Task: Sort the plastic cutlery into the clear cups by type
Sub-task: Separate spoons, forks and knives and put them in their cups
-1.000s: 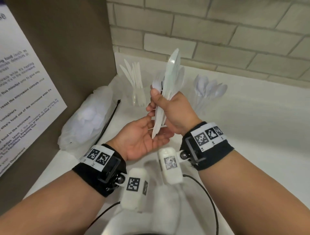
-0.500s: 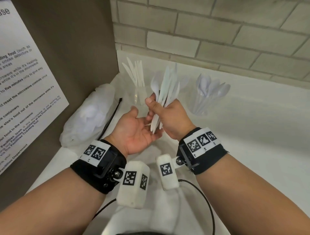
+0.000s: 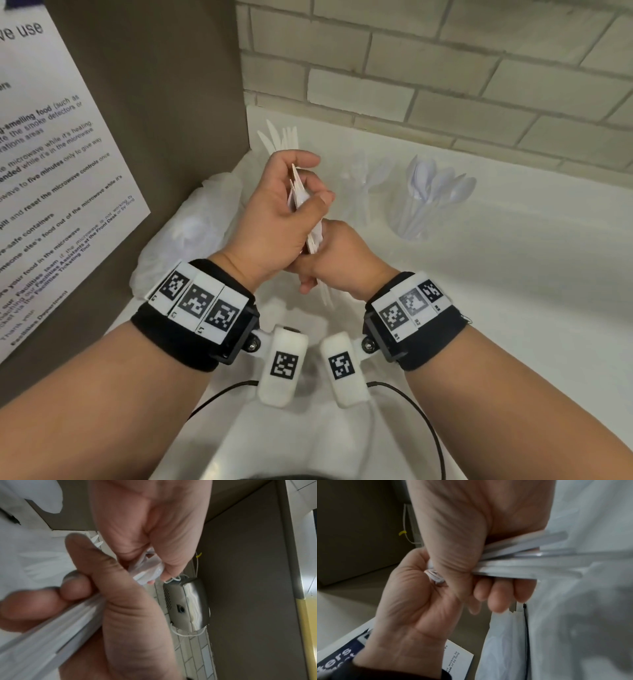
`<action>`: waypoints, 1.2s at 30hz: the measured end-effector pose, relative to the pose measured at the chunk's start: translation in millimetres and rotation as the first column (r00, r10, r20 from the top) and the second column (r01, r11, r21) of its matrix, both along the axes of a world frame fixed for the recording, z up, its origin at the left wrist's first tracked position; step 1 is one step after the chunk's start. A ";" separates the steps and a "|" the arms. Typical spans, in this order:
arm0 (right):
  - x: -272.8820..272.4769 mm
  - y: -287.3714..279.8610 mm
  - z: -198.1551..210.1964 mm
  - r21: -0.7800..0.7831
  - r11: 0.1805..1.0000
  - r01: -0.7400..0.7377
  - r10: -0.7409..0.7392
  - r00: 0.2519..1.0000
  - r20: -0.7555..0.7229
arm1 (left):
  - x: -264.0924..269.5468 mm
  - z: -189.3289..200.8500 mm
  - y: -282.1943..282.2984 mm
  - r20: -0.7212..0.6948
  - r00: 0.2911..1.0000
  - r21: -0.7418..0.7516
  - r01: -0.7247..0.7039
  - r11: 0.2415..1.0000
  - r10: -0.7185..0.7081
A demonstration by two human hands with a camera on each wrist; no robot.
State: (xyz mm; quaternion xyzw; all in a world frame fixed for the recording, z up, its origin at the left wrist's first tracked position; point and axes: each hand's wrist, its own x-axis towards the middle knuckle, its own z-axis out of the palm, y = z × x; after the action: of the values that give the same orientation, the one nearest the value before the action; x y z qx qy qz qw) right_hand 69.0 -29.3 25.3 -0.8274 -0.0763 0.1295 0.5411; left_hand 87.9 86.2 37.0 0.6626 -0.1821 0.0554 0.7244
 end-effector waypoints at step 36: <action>30.2 -11.0 40.7 0.277 0.901 0.335 -0.415 0.852 0.320 | -9.5 -29.4 21.0 -0.343 0.939 0.122 0.054 0.991 -0.009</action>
State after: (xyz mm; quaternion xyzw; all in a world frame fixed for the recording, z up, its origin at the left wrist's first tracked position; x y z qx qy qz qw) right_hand 99.2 -40.3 66.0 -0.7733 -0.0269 -0.1467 0.6162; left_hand 78.4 107.1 7.5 0.7048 -0.0674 -0.0839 0.7012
